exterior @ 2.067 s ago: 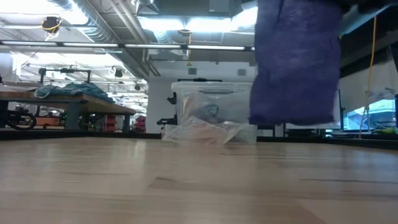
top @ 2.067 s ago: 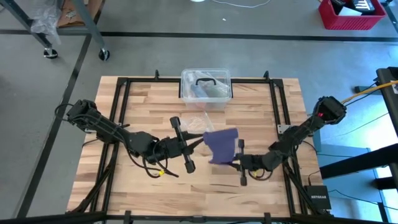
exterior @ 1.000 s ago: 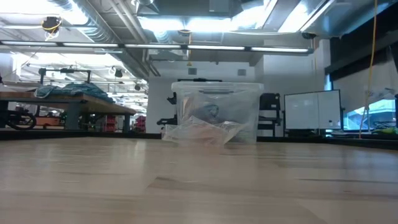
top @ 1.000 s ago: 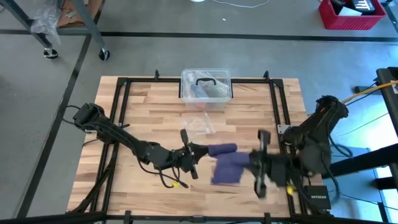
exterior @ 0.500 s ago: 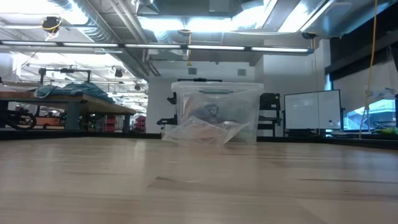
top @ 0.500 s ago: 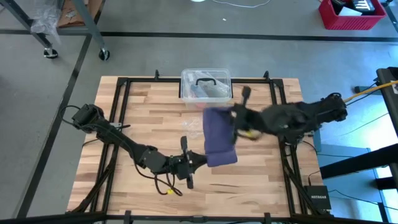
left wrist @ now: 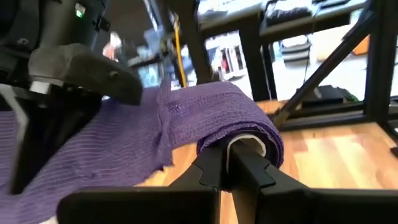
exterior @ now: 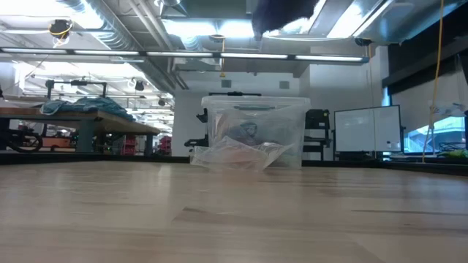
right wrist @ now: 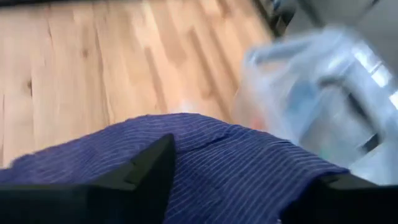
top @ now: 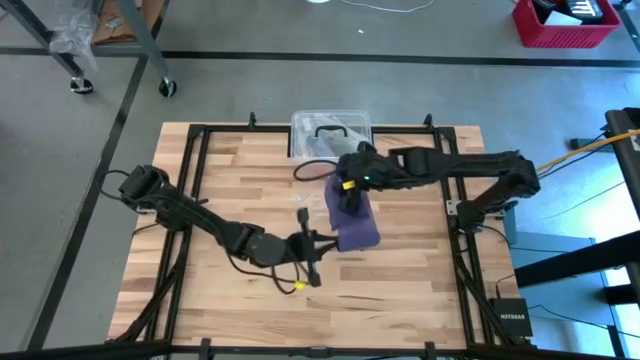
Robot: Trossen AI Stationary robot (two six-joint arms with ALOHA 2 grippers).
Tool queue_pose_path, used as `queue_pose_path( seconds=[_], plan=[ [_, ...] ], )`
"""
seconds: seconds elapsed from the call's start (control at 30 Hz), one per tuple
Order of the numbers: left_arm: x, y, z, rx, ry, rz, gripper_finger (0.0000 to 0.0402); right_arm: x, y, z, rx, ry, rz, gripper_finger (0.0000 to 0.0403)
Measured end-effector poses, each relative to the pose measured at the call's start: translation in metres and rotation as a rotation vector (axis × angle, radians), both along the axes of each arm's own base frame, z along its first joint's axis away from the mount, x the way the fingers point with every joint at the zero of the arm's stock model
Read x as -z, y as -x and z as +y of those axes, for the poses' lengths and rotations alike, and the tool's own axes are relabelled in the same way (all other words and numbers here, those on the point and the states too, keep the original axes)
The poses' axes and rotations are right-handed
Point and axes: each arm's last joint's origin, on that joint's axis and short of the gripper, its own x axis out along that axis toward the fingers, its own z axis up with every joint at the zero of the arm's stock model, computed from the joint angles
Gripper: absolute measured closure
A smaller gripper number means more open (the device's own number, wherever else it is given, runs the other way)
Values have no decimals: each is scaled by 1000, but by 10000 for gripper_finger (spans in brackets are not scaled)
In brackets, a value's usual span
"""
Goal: Roll bandage
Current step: Roll the blue bandage
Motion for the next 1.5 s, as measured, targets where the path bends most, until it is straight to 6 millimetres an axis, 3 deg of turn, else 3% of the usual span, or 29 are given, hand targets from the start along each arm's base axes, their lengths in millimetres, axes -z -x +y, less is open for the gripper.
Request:
queue_pose_path(
  seconds=[0.2, 0.43, 0.7, 0.83, 0.93, 1.03, 1.17, 1.33, 1.5],
  plan=[
    [13, -5, 18, -63, 96, 87, 393, 15, -1, -10, 4, -123, 92, 134],
    [21, -7, 31, -122, 188, 129, 392, 8, 2, -9, 6, -122, 73, 132],
    [23, -7, 32, -97, 226, 150, 392, 1, -9, -12, 60, -71, -62, 132],
    [25, -5, 33, -105, 255, 180, 392, 5, -3, -12, 90, -160, 2, 132],
    [26, -3, 33, -107, 298, 193, 392, -10, 7, -11, 75, -180, -15, 132],
    [24, -4, 36, -36, 349, 207, 392, -33, 21, -9, 65, -180, -100, 132],
    [21, -3, 35, 104, 403, 256, 392, -44, 35, -8, 73, -170, -130, 132],
    [14, -1, 31, 237, 508, 258, 392, -40, 34, -8, 78, -168, -102, 132],
    [16, 0, 28, 293, 548, 297, 392, -26, 20, -9, 102, -185, -51, 132]
  ],
)
